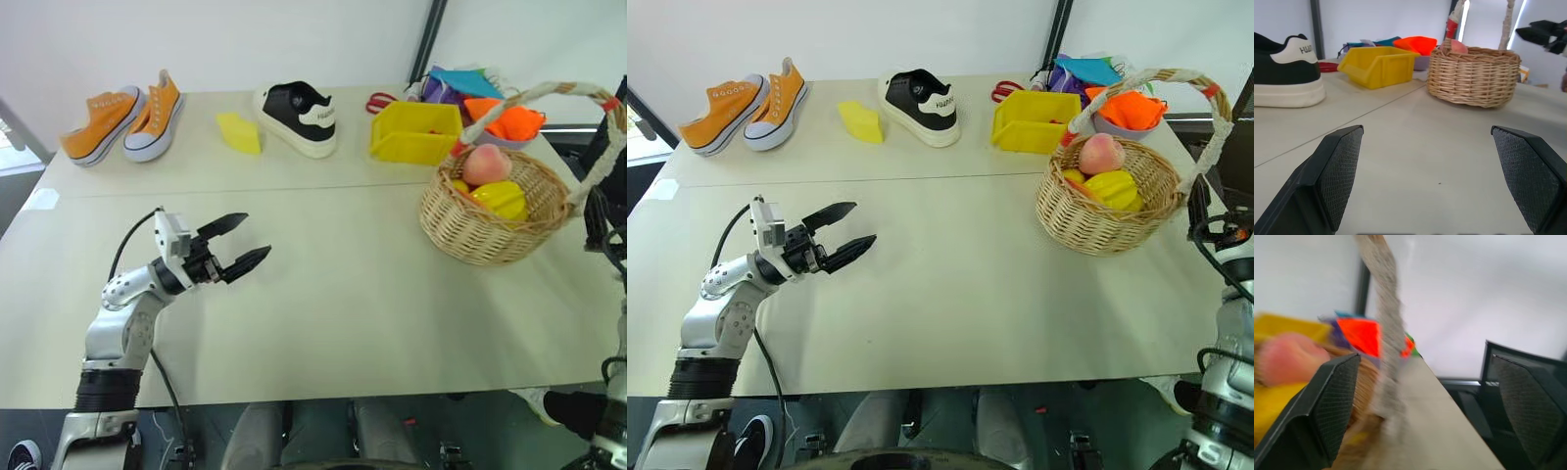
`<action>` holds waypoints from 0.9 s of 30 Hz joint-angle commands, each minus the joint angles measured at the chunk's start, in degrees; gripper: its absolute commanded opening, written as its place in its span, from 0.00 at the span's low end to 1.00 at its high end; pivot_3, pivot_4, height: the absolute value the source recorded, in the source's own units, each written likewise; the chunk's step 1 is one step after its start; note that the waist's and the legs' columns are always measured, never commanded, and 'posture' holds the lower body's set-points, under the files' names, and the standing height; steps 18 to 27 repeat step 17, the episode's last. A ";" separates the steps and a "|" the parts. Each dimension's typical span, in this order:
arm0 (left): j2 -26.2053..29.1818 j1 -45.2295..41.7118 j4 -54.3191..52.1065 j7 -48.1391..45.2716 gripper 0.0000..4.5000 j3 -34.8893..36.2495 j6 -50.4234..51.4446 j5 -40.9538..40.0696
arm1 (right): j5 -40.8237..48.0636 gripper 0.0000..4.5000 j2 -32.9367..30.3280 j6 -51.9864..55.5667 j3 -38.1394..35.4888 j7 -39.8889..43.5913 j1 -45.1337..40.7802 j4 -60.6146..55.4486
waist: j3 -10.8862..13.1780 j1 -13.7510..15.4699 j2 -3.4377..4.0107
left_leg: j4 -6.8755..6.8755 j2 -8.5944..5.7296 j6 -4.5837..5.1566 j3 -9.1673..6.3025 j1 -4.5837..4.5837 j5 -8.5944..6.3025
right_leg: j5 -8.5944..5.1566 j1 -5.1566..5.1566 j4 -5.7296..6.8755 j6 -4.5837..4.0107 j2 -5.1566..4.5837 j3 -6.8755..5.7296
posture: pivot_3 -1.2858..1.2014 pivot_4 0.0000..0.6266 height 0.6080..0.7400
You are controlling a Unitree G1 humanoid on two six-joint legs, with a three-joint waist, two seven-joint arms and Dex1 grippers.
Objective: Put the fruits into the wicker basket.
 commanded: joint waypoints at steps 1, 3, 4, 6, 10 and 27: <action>0.50 -0.16 1.20 3.44 1.00 3.91 -2.46 1.25 | 3.85 0.99 3.67 3.58 11.43 2.02 3.01 -13.48 | 0.00 -0.17 0.00 | 0.00 0.02 0.00 -0.02 0.01 0.00 | 0.00 -0.02 0.03 0.00 0.03 0.00 | 0.52 0.24 1.00; 1.11 -0.36 2.86 6.48 1.00 5.11 -2.63 2.87 | 4.63 0.99 3.88 5.99 19.03 5.93 5.05 -16.68 | 0.00 0.11 0.02 | 0.01 0.02 0.00 -0.03 0.01 0.00 | 0.00 -0.04 0.05 -0.01 0.02 0.00 | 0.52 0.24 1.00; 1.37 -0.48 3.76 8.73 1.00 5.84 -3.26 4.32 | 6.34 0.99 3.36 8.37 22.01 7.77 5.76 -17.90 | 0.00 0.21 0.01 | 0.04 0.00 0.00 -0.02 -0.01 0.00 | 0.00 -0.04 0.04 -0.01 0.00 0.00 | 0.52 0.24 1.00; 2.01 -0.50 5.50 12.47 1.00 7.35 -3.38 6.26 | 5.50 0.99 0.55 10.53 27.44 12.52 6.48 -18.36 | 0.02 0.55 -0.04 | 0.07 -0.02 0.00 -0.03 -0.02 0.00 | 0.00 -0.04 -0.06 -0.01 -0.03 -0.01 | 0.52 0.24 1.00; 2.50 0.72 7.66 17.22 1.00 9.73 -5.99 9.08 | 1.08 0.99 -5.57 10.61 33.82 20.92 3.21 -13.25 | 0.02 0.63 -0.12 | 0.12 -0.07 0.00 -0.04 -0.03 -0.01 | 0.00 -0.13 -0.17 -0.02 -0.14 -0.03 | 0.52 0.24 1.00; 2.37 4.65 8.23 23.18 1.00 14.85 -9.41 9.87 | -2.18 0.99 -6.16 8.82 38.52 27.66 -6.19 -1.48 | -0.02 0.43 -0.19 | 0.03 -0.05 -0.01 -0.05 -0.06 -0.02 | 0.01 -0.15 -0.13 -0.03 -0.12 -0.03 | 0.52 0.24 1.00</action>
